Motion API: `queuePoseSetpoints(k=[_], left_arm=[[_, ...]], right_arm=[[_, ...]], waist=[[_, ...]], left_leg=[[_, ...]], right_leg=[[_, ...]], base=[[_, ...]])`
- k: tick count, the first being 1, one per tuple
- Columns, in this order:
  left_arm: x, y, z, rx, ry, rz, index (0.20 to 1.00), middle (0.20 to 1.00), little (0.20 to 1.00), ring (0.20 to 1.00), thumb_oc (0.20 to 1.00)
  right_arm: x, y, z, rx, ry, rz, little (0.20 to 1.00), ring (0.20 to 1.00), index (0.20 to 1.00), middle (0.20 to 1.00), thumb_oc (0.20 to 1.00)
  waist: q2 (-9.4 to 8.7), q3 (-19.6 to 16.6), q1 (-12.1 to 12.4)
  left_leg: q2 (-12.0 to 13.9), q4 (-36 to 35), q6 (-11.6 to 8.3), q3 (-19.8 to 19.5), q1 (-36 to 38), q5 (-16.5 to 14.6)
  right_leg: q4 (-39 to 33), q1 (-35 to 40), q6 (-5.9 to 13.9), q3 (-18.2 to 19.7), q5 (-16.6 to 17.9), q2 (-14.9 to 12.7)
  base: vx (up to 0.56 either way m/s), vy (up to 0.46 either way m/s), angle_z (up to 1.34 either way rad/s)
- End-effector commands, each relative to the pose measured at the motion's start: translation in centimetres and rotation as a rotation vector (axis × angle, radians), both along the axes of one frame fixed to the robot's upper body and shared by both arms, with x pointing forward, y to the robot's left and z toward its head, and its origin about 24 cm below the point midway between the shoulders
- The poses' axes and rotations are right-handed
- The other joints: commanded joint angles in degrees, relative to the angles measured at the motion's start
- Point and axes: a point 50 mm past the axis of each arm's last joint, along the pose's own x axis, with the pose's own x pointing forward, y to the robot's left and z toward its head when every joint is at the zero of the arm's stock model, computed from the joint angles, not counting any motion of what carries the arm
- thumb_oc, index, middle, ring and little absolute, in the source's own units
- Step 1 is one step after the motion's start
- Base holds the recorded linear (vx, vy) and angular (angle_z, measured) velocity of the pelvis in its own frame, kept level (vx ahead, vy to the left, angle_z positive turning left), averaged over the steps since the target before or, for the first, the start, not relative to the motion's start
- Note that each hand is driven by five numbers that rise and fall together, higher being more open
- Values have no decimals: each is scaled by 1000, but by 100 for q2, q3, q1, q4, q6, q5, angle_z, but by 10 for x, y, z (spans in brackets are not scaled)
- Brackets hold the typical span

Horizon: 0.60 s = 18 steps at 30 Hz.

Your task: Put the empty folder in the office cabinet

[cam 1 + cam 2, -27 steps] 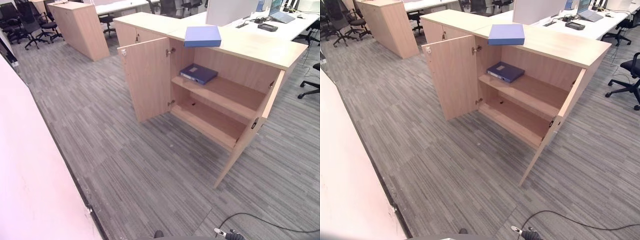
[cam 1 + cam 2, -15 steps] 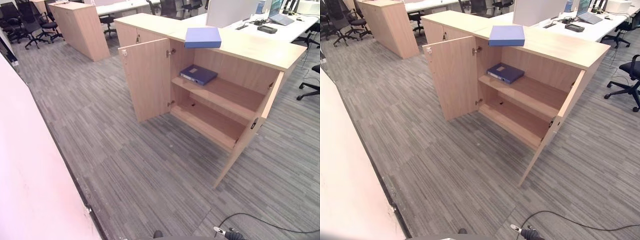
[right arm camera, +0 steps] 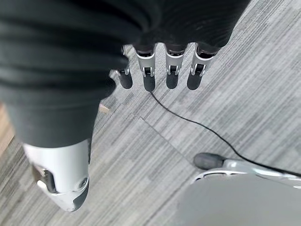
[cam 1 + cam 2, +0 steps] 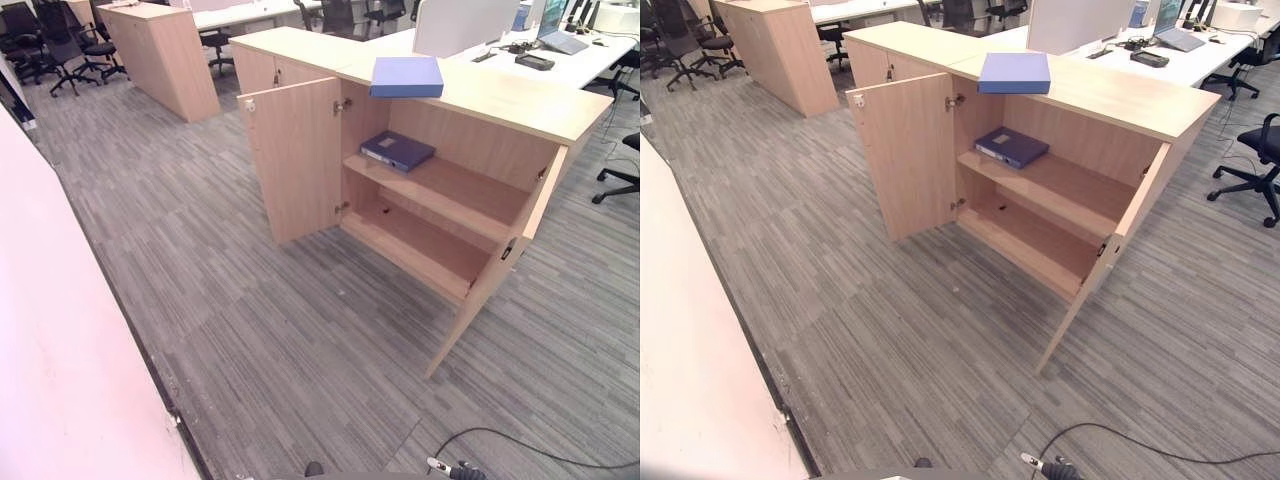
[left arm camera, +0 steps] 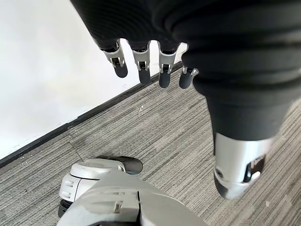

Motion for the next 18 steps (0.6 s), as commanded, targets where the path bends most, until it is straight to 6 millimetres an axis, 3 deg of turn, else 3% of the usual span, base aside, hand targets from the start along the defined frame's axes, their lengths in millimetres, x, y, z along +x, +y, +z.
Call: queuePoseSetpoints(k=[1, 10, 16, 18], left_arm=[[20, -2, 0, -5, -27, 2, 1000, 1000, 1000, 1000, 1000], [18, 1, 0, -3, -25, 45, 1000, 1000, 1000, 1000, 1000], [25, 3, 1, -1, -46, 53, 1000, 1000, 1000, 1000, 1000], [31, 2, 2, -4, -60, 54, 1000, 1000, 1000, 1000, 1000]], right_arm=[[14, 2, 1, 11, -30, -2, 1000, 1000, 1000, 1000, 1000], [17, 1, 2, 11, -23, 28, 1000, 1000, 1000, 1000, 1000], [20, -3, 3, -1, -25, 43, 1000, 1000, 1000, 1000, 1000], [22, -9, 5, -15, -36, 20, 1000, 1000, 1000, 1000, 1000]], waist=[[-71, 53, 92], [-98, 136, 225], [-144, 289, 405], [-164, 390, 495]], left_leg=[[-164, 11, -21, -141, 426, -684], [-158, 167, -62, -265, 338, -684], [-215, 480, -150, -588, -40, -634], [-271, 769, -246, -818, -361, -599]], right_leg=[[36, -208, 490, -369, 322, -302], [153, -211, 484, -585, 268, -356], [349, -339, 449, -1021, 179, -474], [454, -399, 408, -1412, 97, -563]], base=[[10, -24, 4], [-1, -41, 9], [-40, -55, 40], [-83, -62, 76]])
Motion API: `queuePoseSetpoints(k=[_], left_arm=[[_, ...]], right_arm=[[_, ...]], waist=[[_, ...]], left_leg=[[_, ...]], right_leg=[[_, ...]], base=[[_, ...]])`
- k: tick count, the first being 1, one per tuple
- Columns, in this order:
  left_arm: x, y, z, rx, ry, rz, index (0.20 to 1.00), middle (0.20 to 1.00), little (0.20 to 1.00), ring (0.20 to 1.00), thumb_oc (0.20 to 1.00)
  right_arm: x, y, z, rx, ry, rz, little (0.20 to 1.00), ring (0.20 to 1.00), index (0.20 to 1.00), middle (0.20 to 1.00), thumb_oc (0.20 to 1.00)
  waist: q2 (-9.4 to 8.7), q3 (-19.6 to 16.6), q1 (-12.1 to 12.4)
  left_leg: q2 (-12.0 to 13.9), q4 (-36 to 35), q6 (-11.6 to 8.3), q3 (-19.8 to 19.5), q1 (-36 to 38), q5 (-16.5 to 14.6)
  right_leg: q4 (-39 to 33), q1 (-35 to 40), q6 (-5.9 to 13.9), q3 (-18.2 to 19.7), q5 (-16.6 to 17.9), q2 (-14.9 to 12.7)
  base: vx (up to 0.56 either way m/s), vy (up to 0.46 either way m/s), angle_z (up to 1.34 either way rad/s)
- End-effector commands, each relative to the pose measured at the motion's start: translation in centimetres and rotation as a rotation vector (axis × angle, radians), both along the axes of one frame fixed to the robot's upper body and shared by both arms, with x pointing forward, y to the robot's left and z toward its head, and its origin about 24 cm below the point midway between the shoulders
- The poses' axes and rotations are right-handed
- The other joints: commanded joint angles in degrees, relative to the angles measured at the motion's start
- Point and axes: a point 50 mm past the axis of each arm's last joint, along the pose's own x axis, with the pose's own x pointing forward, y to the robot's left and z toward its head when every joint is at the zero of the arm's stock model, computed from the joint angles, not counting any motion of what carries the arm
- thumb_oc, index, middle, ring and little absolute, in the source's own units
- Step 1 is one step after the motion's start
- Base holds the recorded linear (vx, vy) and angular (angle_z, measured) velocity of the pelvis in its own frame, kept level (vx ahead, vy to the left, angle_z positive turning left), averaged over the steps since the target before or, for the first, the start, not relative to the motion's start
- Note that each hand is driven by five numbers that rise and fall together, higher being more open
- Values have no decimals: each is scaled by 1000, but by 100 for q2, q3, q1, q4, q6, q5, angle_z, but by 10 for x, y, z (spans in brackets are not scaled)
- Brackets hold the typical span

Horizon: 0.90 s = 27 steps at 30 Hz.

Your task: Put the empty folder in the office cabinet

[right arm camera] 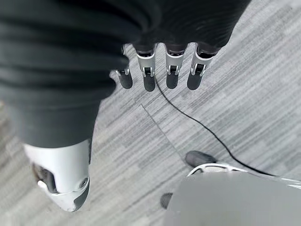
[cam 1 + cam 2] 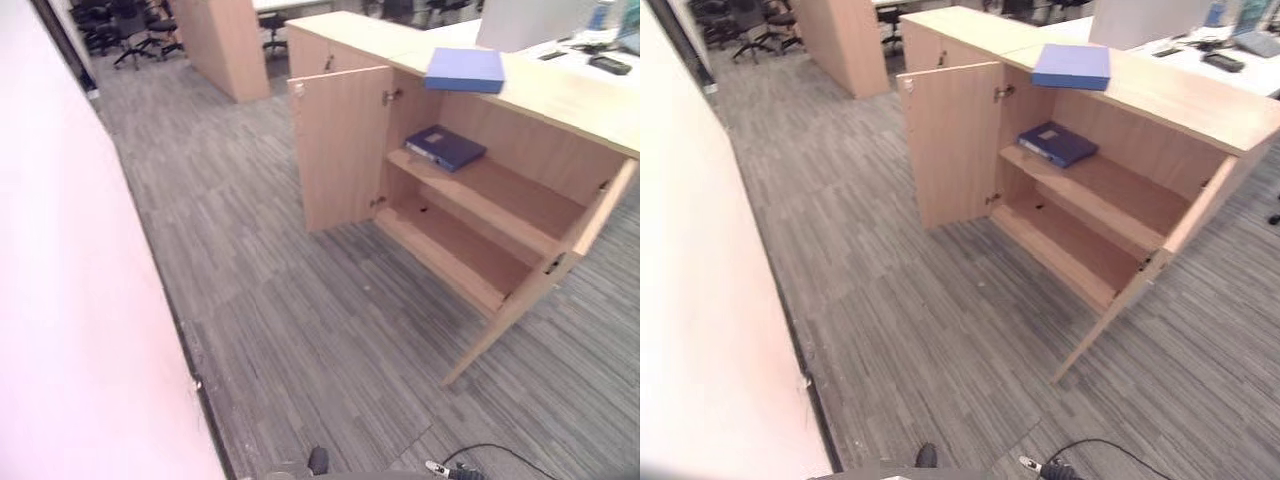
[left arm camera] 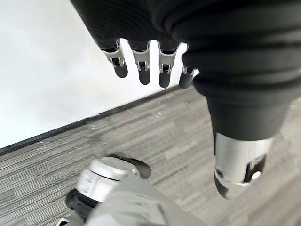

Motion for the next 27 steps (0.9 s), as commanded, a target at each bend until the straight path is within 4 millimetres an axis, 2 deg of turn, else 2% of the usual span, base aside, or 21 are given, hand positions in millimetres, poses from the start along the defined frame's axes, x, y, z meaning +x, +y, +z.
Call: queuePoseSetpoints(k=[1, 3, 4, 6, 8, 12, 14, 16, 18, 19, 20, 21, 22, 23, 26, 27], left_arm=[[30, -1, 3, 8, -66, 11, 1000, 1000, 1000, 1000, 1000], [35, -3, 3, 8, -84, 10, 1000, 1000, 1000, 1000, 1000], [36, -4, 3, 8, -90, 19, 1000, 1000, 1000, 1000, 1000], [37, -4, 3, 7, -94, 20, 1000, 1000, 1000, 1000, 1000], [34, -1, 3, 10, -88, 27, 1000, 1000, 1000, 1000, 1000], [25, 5, 3, 23, -63, 48, 1000, 1000, 1000, 1000, 1000], [25, 6, 3, 25, -61, 50, 1000, 1000, 1000, 1000, 1000], [15, 6, 2, 25, -38, 75, 1000, 1000, 1000, 1000, 1000], [13, 8, 2, 28, -34, 83, 1000, 1000, 1000, 1000, 1000], [13, 9, 2, 29, -36, 80, 1000, 1000, 1000, 1000, 1000], [12, 9, 2, 30, -35, 82, 1000, 1000, 1000, 1000, 1000], [12, 11, 3, 34, -35, 77, 1000, 1000, 1000, 1000, 1000], [12, 11, 3, 34, -35, 77, 1000, 1000, 1000, 1000, 1000], [12, 12, 3, 39, -34, 75, 1000, 1000, 1000, 1000, 1000], [12, 14, 4, 43, -33, 75, 1000, 1000, 1000, 1000, 1000], [11, 14, 4, 45, -31, 67, 1000, 1000, 1000, 1000, 1000]], right_arm=[[19, -10, 6, -26, -58, -24, 1000, 1000, 1000, 1000, 1000], [27, -18, 10, -50, -74, -24, 1000, 1000, 1000, 1000, 1000], [29, -21, 11, -64, -77, -26, 1000, 1000, 1000, 1000, 1000], [31, -23, 12, -72, -80, -26, 1000, 1000, 1000, 1000, 1000], [31, -24, 12, -77, -73, -16, 1000, 1000, 1000, 1000, 1000], [31, -23, 12, -77, -70, -12, 1000, 1000, 1000, 1000, 1000], [32, -22, 12, -73, -72, -10, 1000, 1000, 1000, 1000, 1000], [26, -20, 10, -68, -53, -7, 1000, 1000, 1000, 1000, 1000], [22, -17, 8, -60, -37, 0, 1000, 1000, 1000, 1000, 1000], [20, -14, 7, -51, -26, 7, 1000, 1000, 1000, 1000, 1000], [19, -14, 7, -51, -25, 8, 1000, 1000, 1000, 1000, 1000], [21, -12, 6, -42, -30, 15, 1000, 1000, 1000, 1000, 1000], [21, -12, 6, -42, -30, 15, 1000, 1000, 1000, 1000, 1000], [24, -10, 7, -35, -43, 15, 1000, 1000, 1000, 1000, 1000], [28, -8, 7, -28, -55, 26, 1000, 1000, 1000, 1000, 1000], [30, -9, 8, -27, -60, 26, 1000, 1000, 1000, 1000, 1000]], waist=[[-197, 299, 123], [-193, 413, 171], [-208, 468, 207], [-219, 490, 247], [-261, 506, 317], [-231, 501, 428], [-224, 509, 478], [-164, 323, 497], [-190, 209, 512], [-167, 145, 543], [-201, 141, 544], [-169, 78, 573], [-170, 78, 575], [-157, 32, 587], [-136, -41, 608], [-95, -93, 622]], left_leg=[[-122, 736, -7, 45, 63, -795], [-35, 1342, -107, 405, -355, -858], [138, 1691, -195, 747, -637, -918], [211, 1815, -185, 873, -846, -878], [279, 1762, -180, 1023, -1178, -677], [436, 927, -233, 1297, -1397, 2], [463, 809, -257, 1363, -1397, 71], [476, 335, -193, 1354, -1061, 138], [426, 351, -160, 1306, -966, 81], [379, 415, -45, 1336, -950, 90], [367, 394, -99, 1303, -885, -5], [293, 370, 38, 1351, -817, -7], [292, 368, 39, 1353, -815, -7], [185, 301, 120, 1357, -700, -92], [27, 231, 228, 1359, -577, -223], [-136, 189, 317, 1312, -461, -348]], right_leg=[[465, -299, 454, -603, 53, -612], [463, -302, 403, -812, -13, -658], [391, -195, 400, -804, -117, -643], [330, -164, 406, -827, -108, -643], [249, -116, 435, -835, -81, -630], [142, 20, 488, -800, -92, -533], [139, 63, 479, -735, -133, -535], [69, 230, 549, -690, -178, -519], [52, 290, 597, -673, -184, -644], [92, 277, 650, -691, -98, -774], [84, 328, 662, -628, -177, -778], [140, 269, 745, -662, -62, -926], [141, 269, 746, -660, -62, -927], [219, 235, 847, -612, 0, -1089], [347, 192, 997, -627, 132, -1349], [597, 162, 1113, -708, 283, -1656]], base=[[-99, -52, 127], [-35, -53, 101], [37, -41, 54], [42, -19, 43], [77, 4, 12], [126, 64, -6], [103, 78, 16], [262, 161, -11], [251, 229, -9], [195, 178, -6], [201, 297, -2], [123, 136, 0], [167, 322, 0], [142, 224, -15], [151, 287, -15], [132, 319, -8]])
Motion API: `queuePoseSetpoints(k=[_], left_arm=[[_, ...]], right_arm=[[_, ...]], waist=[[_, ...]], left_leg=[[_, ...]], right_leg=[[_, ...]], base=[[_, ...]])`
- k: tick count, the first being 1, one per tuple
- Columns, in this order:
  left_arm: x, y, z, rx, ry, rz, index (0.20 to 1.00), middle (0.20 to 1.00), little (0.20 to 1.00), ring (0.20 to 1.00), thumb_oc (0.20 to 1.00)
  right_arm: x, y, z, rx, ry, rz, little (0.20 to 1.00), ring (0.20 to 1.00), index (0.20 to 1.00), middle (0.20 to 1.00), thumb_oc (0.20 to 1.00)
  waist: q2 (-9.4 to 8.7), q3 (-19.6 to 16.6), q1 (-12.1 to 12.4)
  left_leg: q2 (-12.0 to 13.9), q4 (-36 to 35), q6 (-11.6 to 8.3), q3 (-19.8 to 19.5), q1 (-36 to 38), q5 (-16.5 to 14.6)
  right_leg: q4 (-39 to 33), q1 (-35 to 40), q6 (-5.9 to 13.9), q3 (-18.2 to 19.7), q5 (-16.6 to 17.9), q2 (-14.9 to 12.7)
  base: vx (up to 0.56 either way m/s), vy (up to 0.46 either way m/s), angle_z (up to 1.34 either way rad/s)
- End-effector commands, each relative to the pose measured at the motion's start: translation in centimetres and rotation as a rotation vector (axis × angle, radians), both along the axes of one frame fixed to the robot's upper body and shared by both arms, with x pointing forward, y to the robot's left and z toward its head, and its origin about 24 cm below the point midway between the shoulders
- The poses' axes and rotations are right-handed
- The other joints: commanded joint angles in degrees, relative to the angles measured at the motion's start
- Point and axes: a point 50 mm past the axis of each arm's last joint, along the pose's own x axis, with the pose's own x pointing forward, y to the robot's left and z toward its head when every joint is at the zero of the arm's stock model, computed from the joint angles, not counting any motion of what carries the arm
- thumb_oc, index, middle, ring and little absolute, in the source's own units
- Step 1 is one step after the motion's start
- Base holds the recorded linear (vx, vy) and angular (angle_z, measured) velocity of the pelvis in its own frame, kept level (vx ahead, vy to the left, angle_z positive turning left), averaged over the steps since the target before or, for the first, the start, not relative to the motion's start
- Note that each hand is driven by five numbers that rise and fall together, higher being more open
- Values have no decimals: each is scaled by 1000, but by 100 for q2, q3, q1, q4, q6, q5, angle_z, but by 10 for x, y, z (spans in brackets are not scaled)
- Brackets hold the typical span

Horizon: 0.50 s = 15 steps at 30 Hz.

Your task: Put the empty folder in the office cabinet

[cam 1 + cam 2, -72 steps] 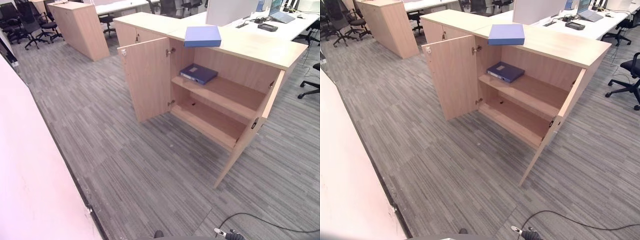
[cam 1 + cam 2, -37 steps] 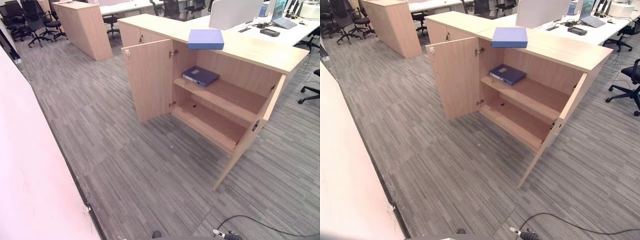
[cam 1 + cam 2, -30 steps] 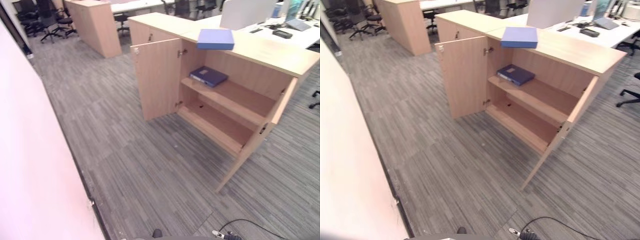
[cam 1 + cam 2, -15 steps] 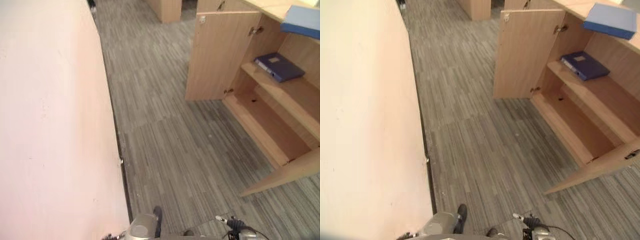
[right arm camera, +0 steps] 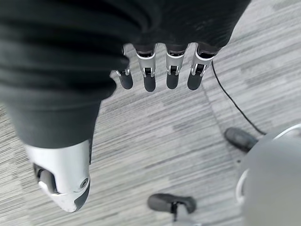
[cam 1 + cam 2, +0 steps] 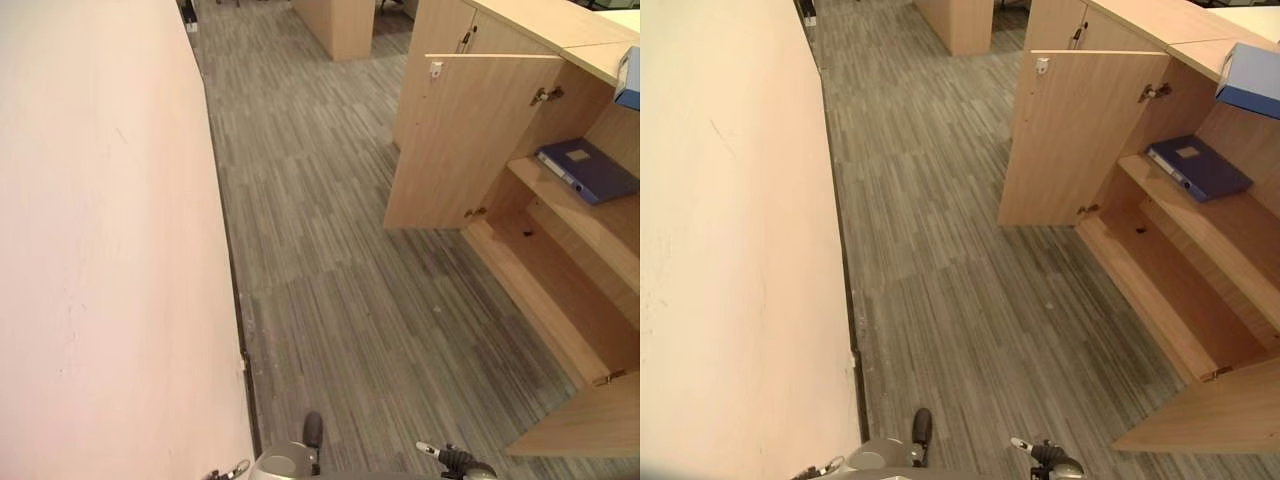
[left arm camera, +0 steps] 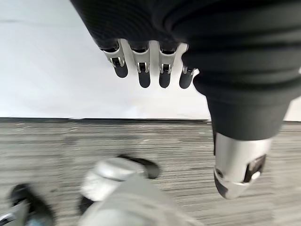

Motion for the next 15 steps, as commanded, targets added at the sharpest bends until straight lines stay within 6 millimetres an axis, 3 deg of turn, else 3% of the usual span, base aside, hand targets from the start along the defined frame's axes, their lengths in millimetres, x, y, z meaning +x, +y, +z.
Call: queuePoseSetpoints(k=[1, 2, 3, 4, 6, 8, 10, 12, 15], left_arm=[[-6, 9, 1, 59, 36, -19, 1000, 1000, 1000, 1000, 1000], [-8, 8, 0, 56, 43, -20, 1000, 1000, 1000, 1000, 1000], [-8, 8, 0, 56, 43, -20, 1000, 1000, 1000, 1000, 1000], [-9, 8, 0, 53, 47, -21, 1000, 1000, 1000, 1000, 1000], [-10, 9, 0, 54, 50, -20, 1000, 1000, 1000, 1000, 1000], [-10, 13, 1, 70, 54, -26, 1000, 1000, 1000, 1000, 1000], [-8, 16, 2, 78, 51, -33, 1000, 1000, 1000, 1000, 1000], [-4, 18, 3, 83, 42, -40, 1000, 1000, 1000, 1000, 1000], [-1, 17, 3, 85, 35, -61, 1000, 1000, 1000, 1000, 1000]], right_arm=[[6, -22, 7, -51, -29, 12, 1000, 1000, 1000, 1000, 1000], [5, -26, 8, -61, -24, 11, 1000, 1000, 1000, 1000, 1000], [5, -26, 8, -61, -24, 11, 1000, 1000, 1000, 1000, 1000], [5, -28, 8, -66, -26, 3, 1000, 1000, 1000, 1000, 1000], [6, -29, 9, -67, -30, -5, 1000, 1000, 1000, 1000, 1000], [6, -28, 9, -58, -41, -17, 1000, 1000, 1000, 1000, 1000], [8, -28, 9, -56, -48, -28, 1000, 1000, 1000, 1000, 1000], [17, -26, 11, -45, -76, -33, 1000, 1000, 1000, 1000, 1000], [21, -24, 12, -36, -96, -48, 1000, 1000, 1000, 1000, 1000]], waist=[[215, -76, 196], [241, -59, 180], [237, -49, 180], [279, -24, 146], [315, 3, 114], [439, 104, -47], [495, 189, -144], [485, 432, -359], [272, 553, -547]], left_leg=[[-204, 388, -143, -415, -120, -540], [-440, 292, -50, -512, 103, -730], [-454, 286, -40, -511, 117, -732], [-574, 266, 45, -559, 206, -779], [-638, 258, 109, -612, 284, -811], [-510, 192, 154, -816, 504, -860], [-406, 224, 142, -953, 619, -892], [-384, 478, 177, -1227, 752, -968], [-596, 655, 172, -1530, 999, -1212]], right_leg=[[22, -547, 99, -3, 484, -340], [579, -581, 240, -9, 923, -798], [597, -578, 256, -3, 920, -816], [899, -626, 250, -7, 1179, -1039], [1174, -703, 217, -4, 1364, -1185], [1527, -1158, -100, 200, 1039, -946], [1387, -1460, -177, 305, 827, -636], [968, -2155, -302, 673, 883, 5], [272, -2624, -182, 937, 1285, 612]], base=[[219, 455, 8], [142, 275, 11], [153, 327, 16], [40, 137, 13], [88, 203, 29], [141, 102, 45], [90, -61, 69], [95, -62, 53], [197, -55, 40]])
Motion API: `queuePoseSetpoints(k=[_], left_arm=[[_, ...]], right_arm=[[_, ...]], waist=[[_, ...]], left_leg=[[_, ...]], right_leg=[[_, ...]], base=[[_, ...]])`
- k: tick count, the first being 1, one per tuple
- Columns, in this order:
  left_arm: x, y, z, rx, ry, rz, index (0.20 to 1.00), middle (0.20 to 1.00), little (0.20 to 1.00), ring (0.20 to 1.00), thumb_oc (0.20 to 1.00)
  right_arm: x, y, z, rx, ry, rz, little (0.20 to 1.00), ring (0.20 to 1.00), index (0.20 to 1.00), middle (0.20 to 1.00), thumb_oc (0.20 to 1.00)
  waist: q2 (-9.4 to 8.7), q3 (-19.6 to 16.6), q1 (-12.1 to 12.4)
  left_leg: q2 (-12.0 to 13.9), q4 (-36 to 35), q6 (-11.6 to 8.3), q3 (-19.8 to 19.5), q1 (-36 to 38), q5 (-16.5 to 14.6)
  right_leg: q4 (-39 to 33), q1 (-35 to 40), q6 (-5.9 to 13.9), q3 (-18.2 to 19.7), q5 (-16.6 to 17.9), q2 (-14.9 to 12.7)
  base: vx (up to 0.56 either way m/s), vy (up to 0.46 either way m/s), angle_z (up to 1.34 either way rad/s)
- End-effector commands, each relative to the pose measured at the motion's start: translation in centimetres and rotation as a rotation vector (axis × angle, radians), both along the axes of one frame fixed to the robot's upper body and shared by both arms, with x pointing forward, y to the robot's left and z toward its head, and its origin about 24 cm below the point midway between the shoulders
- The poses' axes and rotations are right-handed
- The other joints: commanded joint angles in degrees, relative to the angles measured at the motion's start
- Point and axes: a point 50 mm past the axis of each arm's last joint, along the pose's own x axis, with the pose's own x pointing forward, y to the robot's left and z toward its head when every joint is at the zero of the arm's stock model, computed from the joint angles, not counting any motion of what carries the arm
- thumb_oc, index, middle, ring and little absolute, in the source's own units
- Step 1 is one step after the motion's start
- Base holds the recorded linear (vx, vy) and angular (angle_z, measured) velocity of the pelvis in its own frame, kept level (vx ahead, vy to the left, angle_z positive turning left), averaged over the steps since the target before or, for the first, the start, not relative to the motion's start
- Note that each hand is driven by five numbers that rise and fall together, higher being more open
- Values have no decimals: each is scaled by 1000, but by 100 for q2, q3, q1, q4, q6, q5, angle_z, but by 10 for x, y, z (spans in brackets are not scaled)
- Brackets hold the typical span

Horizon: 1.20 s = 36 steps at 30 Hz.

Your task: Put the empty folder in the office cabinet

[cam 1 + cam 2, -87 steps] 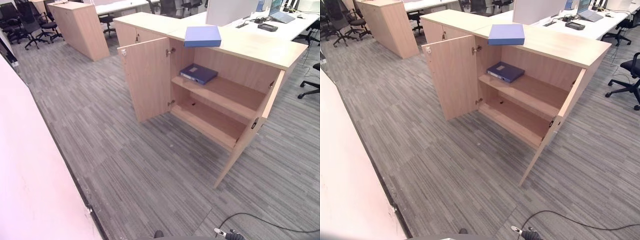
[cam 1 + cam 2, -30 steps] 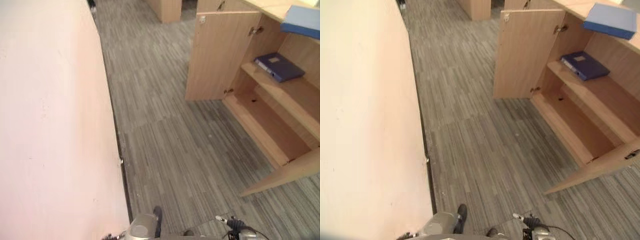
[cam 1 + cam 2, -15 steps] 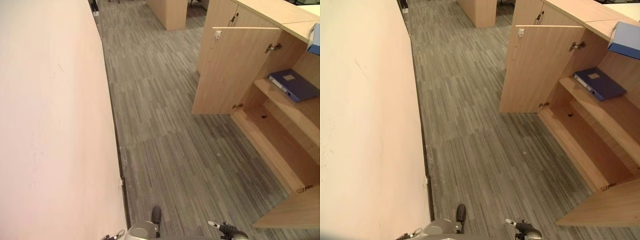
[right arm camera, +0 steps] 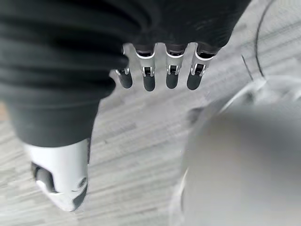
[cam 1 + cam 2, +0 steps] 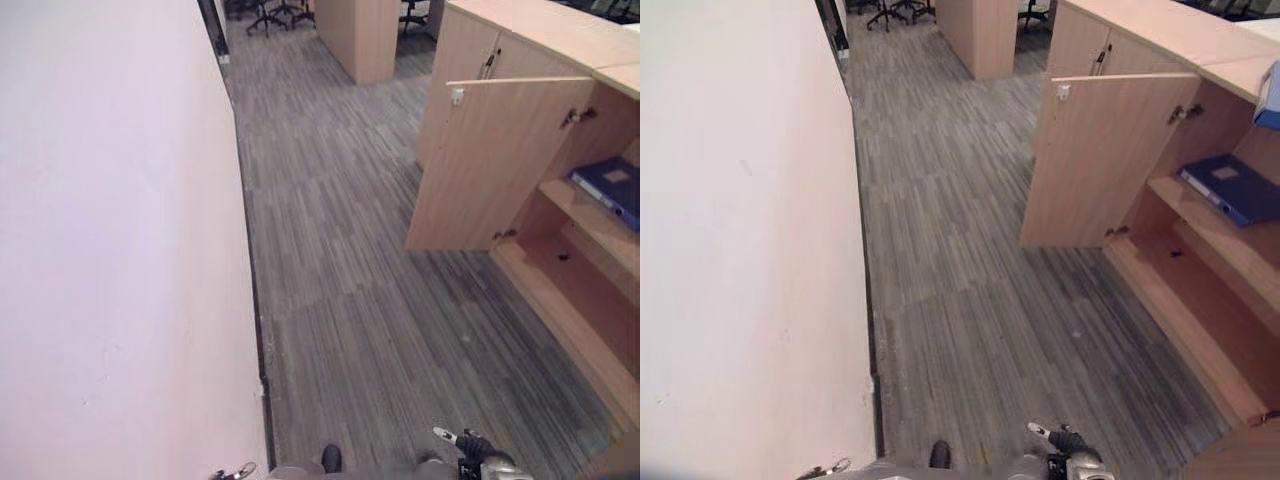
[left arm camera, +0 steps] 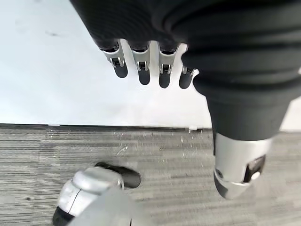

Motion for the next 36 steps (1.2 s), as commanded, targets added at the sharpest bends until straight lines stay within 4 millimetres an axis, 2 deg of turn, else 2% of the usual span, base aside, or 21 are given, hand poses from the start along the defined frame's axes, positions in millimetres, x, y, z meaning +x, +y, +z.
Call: queuePoseSetpoints(k=[1, 2, 3, 5, 6, 9, 13, 14, 16, 19, 20, 21, 22, 24, 25, 26, 28, 31, 33, 34, 36], left_arm=[[3, 12, 4, 46, -5, -28, 1000, 1000, 1000, 1000, 1000], [3, 12, 4, 47, -5, -28, 1000, 1000, 1000, 1000, 1000], [2, 12, 4, 47, 1, -37, 1000, 1000, 1000, 1000, 1000], [2, 12, 3, 46, 1, -37, 1000, 1000, 1000, 1000, 1000], [-4, 10, 2, 40, 26, -49, 1000, 1000, 1000, 1000, 1000], [-12, 8, 0, 35, 53, -42, 1000, 1000, 1000, 1000, 1000], [-8, 6, 0, 38, 48, -60, 1000, 1000, 1000, 1000, 1000], [3, 4, 1, 35, 15, -81, 1000, 1000, 1000, 1000, 1000], [14, 2, 2, 35, -19, -99, 1000, 1000, 1000, 1000, 1000], [29, 1, 5, 35, -74, -103, 1000, 1000, 1000, 1000, 1000], [29, 1, 5, 35, -74, -103, 1000, 1000, 1000, 1000, 1000], [38, 1, 8, 38, -115, -86, 1000, 1000, 1000, 1000, 1000], [40, 1, 9, 41, -125, -79, 1000, 1000, 1000, 1000, 1000], [38, 2, 8, 44, -119, -65, 1000, 1000, 1000, 1000, 1000], [35, 2, 8, 44, -114, -54, 1000, 1000, 1000, 1000, 1000], [35, 3, 8, 44, -114, -54, 1000, 1000, 1000, 1000, 1000], [28, 6, 7, 50, -95, -24, 1000, 1000, 1000, 1000, 1000], [19, 9, 6, 53, -72, 4, 1000, 1000, 1000, 1000, 1000], [16, 10, 5, 54, -62, 17, 1000, 1000, 1000, 1000, 1000], [12, 9, 4, 47, -48, 31, 1000, 1000, 1000, 1000, 1000], [0, 8, 2, 39, -24, 81, 1000, 1000, 1000, 1000, 1000]], right_arm=[[2, -2, 1, 1, -20, -43, 1000, 1000, 1000, 1000, 1000], [2, -2, 1, 1, -20, -43, 1000, 1000, 1000, 1000, 1000], [-3, -5, 0, -1, -10, -58, 1000, 1000, 1000, 1000, 1000], [-3, -5, 0, -1, -10, -58, 1000, 1000, 1000, 1000, 1000], [-12, -6, -2, 0, 12, -72, 1000, 1000, 1000, 1000, 1000], [-22, -6, -4, 3, 39, -77, 1000, 1000, 1000, 1000, 1000], [-29, -8, -5, 0, 53, -93, 1000, 1000, 1000, 1000, 1000], [-29, -12, -4, -6, 47, -107, 1000, 1000, 1000, 1000, 1000], [-29, -14, -4, -12, 42, -116, 1000, 1000, 1000, 1000, 1000], [-28, -15, -3, -15, 39, -116, 1000, 1000, 1000, 1000, 1000], [-28, -15, -3, -14, 39, -116, 1000, 1000, 1000, 1000, 1000], [-22, -15, -2, -19, 22, -110, 1000, 1000, 1000, 1000, 1000], [-21, -17, -1, -24, 20, -112, 1000, 1000, 1000, 1000, 1000], [-19, -19, 0, -32, 16, -115, 1000, 1000, 1000, 1000, 1000], [-18, -20, 1, -36, 18, -111, 1000, 1000, 1000, 1000, 1000], [-18, -20, 1, -35, 18, -111, 1000, 1000, 1000, 1000, 1000], [-20, -23, 1, -47, 24, -97, 1000, 1000, 1000, 1000, 1000], [-22, -26, 2, -61, 35, -83, 1000, 1000, 1000, 1000, 1000], [-24, -27, 1, -66, 43, -82, 1000, 1000, 1000, 1000, 1000], [-29, -26, 0, -65, 60, -91, 1000, 1000, 1000, 1000, 1000], [-39, -20, -4, -47, 97, -90, 1000, 1000, 1000, 1000, 1000]], waist=[[-230, 214, -47], [-240, 207, -60], [-328, 171, -195], [-320, 174, -207], [-355, 36, -216], [-311, -142, -264], [-247, -225, -347], [-181, -197, -387], [-175, -184, -425], [-261, -112, -465], [-285, -133, -485], [-403, 22, -417], [-461, 77, -371], [-595, 131, -276], [-620, 159, -177], [-635, 147, -183], [-621, 145, 2], [-441, 83, 187], [-409, 110, 287], [-390, 106, 340], [-347, -190, 465]], left_leg=[[-1003, 304, 75, -397, 334, -406], [-1013, 304, 76, -408, 318, -391], [-1110, 258, 57, -716, 541, -516], [-1101, 255, 55, -727, 551, -520], [-1078, 150, 43, -795, 710, -653], [-871, 84, -49, -863, 866, -747], [-628, 119, -193, -913, 951, -819], [-449, 258, -318, -868, 967, -796], [-325, 407, -450, -798, 933, -748], [-110, 1607, -844, -431, 403, -258], [-137, 1607, -838, -450, 364, -231], [-97, 2644, -861, -129, -193, 121], [-54, 3041, -783, 36, -482, 202], [31, 3230, -535, 376, -967, 47], [43, 3156, -429, 467, -1201, -192], [27, 3134, -425, 466, -1210, -169], [-52, 2184, -453, 309, -1462, -225], [-73, 932, -643, -207, -1799, 695], [-74, 450, -712, -400, -1935, 993], [-66, 143, -744, -270, -2108, 1147], [-11, -71, -685, -251, -1827, 1358]], right_leg=[[-593, -89, -160, -55, 1095, 486], [-605, -95, -159, -65, 1107, 474], [-903, -262, -119, 27, 1265, 651], [-912, -246, -119, 14, 1264, 656], [-1182, -20, -226, -31, 1245, 706], [-1163, 38, -317, -62, 1137, 781], [-1001, 74, -407, -120, 887, 841], [-805, 124, -499, -131, 657, 892], [-691, 201, -561, -195, 487, 916], [-618, 455, -660, -178, 277, 935], [-619, 426, -655, -192, 288, 904], [-625, 611, -763, -118, 230, 915], [-628, 691, -811, -88, 181, 892], [-675, 868, -845, -13, 97, 801], [-704, 982, -826, 93, 56, 793], [-705, 966, -823, 89, 61, 777], [-717, 1176, -768, 300, -91, 739], [-763, 1522, -799, 502, -311, 878], [-776, 1744, -799, 644, -440, 896], [-852, 1959, -781, 767, -511, 900], [-1007, 2237, -615, 894, -552, 807]], base=[[157, -17, 119], [324, -63, 141], [240, -53, 100], [211, -59, 34], [268, -96, 39], [314, -124, 25], [252, -130, 18], [227, -137, 52], [246, -177, 46], [155, -125, 31], [65, -140, 7], [62, -159, -1], [112, -201, -15], [142, -95, -19], [125, -30, -36], [207, 43, -53], [241, 98, -38], [284, 117, -26], [334, 118, -56], [492, 232, -50], [567, 374, -36]])
